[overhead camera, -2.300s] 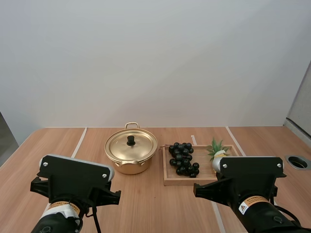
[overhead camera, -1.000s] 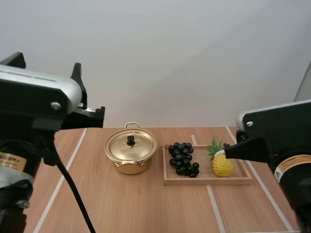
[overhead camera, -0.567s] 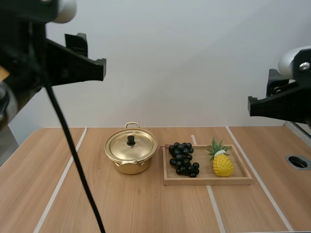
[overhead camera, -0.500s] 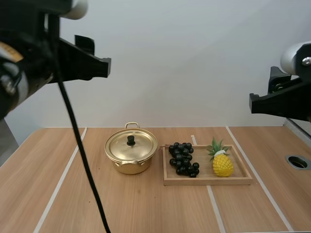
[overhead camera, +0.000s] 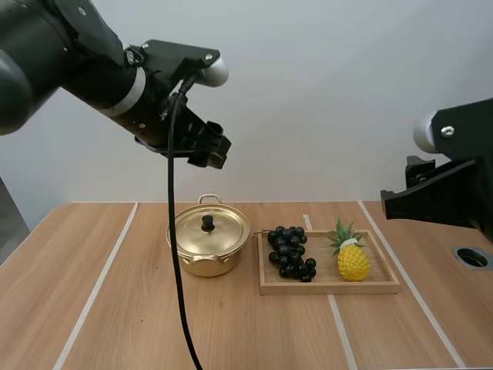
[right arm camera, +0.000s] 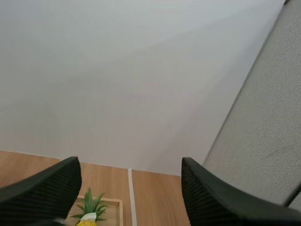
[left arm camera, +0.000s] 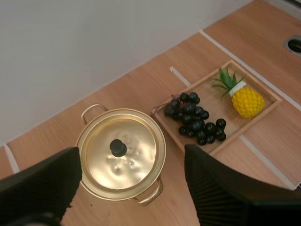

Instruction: Open the pot, put the pineapple inside, and close it

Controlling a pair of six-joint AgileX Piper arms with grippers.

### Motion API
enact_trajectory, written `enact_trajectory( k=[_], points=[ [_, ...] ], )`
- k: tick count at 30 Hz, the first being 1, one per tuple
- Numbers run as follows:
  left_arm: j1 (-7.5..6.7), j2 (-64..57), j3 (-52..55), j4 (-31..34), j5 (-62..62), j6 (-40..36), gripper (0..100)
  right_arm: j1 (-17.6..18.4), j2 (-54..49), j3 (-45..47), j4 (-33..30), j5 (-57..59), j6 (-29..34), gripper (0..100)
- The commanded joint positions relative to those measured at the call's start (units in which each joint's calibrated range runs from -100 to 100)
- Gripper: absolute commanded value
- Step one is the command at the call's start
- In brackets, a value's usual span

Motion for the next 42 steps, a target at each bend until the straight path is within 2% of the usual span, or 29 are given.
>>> enact_trajectory(
  k=[1, 9, 13, 14, 15, 20, 24, 29, 32, 35, 42],
  points=[
    [0.03, 4.1, -0.6, -1.3, 0.8, 0.9, 100, -0.3, 0.0, -0.5, 0.7, 2.5, -0.7, 100],
    [0.03, 12.4, -0.6, -1.7, 0.8, 1.7, 100, -0.3, 0.0, -0.5, 2.8, 5.1, -3.1, 100],
    [0.03, 15.9, -0.6, -1.4, 0.8, 1.7, 100, -0.3, 0.0, -0.5, 3.9, 0.8, -3.1, 100],
    [0.03, 16.3, -0.6, -1.4, 0.8, 1.7, 100, -0.3, 1.0, -0.5, 3.7, -6.5, -3.1, 100],
    [0.03, 16.6, -0.5, -1.4, 0.8, 1.7, 100, -0.3, 2.2, -0.7, 3.6, -9.2, -3.1, 100],
    [0.03, 17.0, -0.4, -0.5, 0.8, 2.5, 100, -0.3, 16.4, -4.7, 5.1, -9.7, -3.0, 100],
    [0.03, 17.0, -0.4, 1.3, 0.8, 2.5, 100, -0.3, 28.9, -11.1, 6.7, -2.2, -3.0, 100],
    [0.03, 17.0, -0.4, 3.7, 0.8, 2.5, 100, -0.3, 44.1, -21.4, 15.4, 11.3, -3.4, 100],
    [0.03, 17.0, -0.4, 3.8, 0.8, 3.3, 100, -0.3, 50.7, -26.2, 18.9, 19.3, -6.2, 100],
    [0.03, 17.1, -0.4, 3.7, 0.8, 5.3, 100, -0.3, 54.2, -28.8, 19.9, 24.8, -7.5, 100],
    [0.03, 22.4, -0.4, 3.7, 0.8, 8.8, 100, -0.3, 53.9, -28.8, 22.2, 25.0, -7.5, 100]
  ],
)
